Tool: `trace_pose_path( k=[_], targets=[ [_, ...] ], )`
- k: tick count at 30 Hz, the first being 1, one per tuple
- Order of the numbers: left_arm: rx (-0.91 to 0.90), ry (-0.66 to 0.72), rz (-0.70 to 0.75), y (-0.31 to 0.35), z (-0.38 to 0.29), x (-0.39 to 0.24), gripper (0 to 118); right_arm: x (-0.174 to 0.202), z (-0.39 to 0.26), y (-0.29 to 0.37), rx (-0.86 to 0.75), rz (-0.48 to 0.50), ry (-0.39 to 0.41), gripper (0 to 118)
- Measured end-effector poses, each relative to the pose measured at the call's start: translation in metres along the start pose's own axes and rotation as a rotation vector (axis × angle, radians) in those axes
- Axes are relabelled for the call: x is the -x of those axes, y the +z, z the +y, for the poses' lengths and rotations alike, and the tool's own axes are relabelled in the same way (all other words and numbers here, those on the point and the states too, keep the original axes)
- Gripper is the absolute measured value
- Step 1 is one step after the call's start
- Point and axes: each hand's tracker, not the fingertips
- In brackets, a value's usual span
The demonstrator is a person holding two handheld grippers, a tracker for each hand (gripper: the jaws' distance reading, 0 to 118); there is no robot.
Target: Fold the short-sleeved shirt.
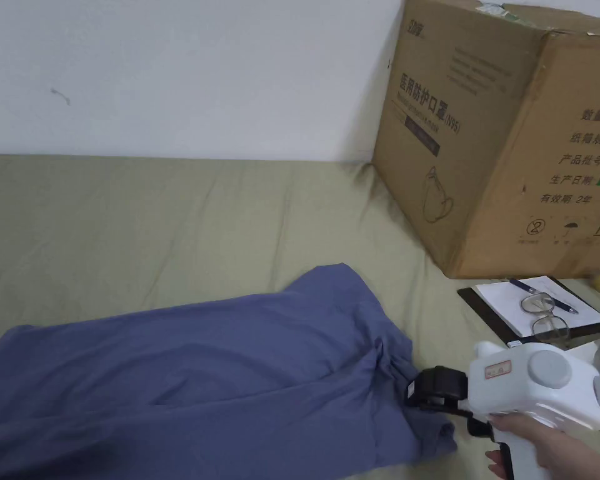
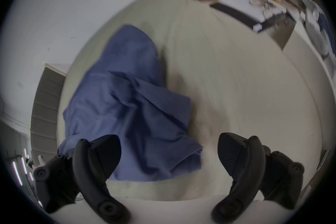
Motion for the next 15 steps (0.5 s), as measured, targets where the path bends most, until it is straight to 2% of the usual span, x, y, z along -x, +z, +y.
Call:
trace_pose_path(
  k=[1,2,3,4,5,6,7,9,12,15],
  targets=[
    [0.013,0.001,0.005,-0.003,-0.001,0.001,4,-0.004,-0.009,-0.005,0.023,-0.011,-0.009,85],
    [0.021,0.002,0.007,-0.006,-0.002,0.002,4,-0.004,-0.008,-0.01,0.026,-0.031,-0.02,85],
    [0.035,0.005,0.007,-0.009,-0.003,0.003,4,-0.001,-0.007,-0.011,0.012,-0.118,-0.01,79],
    [0.045,0.011,0.002,-0.01,-0.004,0.004,4,0.004,-0.007,-0.007,-0.021,-0.209,0.018,62],
    [0.055,0.016,-0.004,-0.012,-0.005,0.006,4,-0.003,-0.02,0.001,-0.034,-0.193,0.032,28],
    [0.062,0.021,-0.011,-0.014,-0.004,0.008,4,-0.006,-0.019,0.005,-0.032,-0.095,0.025,13],
    [0.067,0.027,-0.006,-0.015,-0.004,0.008,4,-0.007,-0.018,0.01,-0.013,-0.007,0.004,8],
    [0.069,0.032,-0.011,-0.013,-0.002,0.009,4,-0.007,-0.028,0.024,-0.019,-0.036,0.02,8],
    [0.063,0.043,-0.024,-0.006,0.002,0.011,4,-0.01,-0.035,0.05,-0.044,-0.009,0.052,7],
    [0.05,0.047,-0.042,0.009,0.006,0.016,4,-0.017,-0.046,0.084,-0.092,0.054,0.009,7]
  ],
)
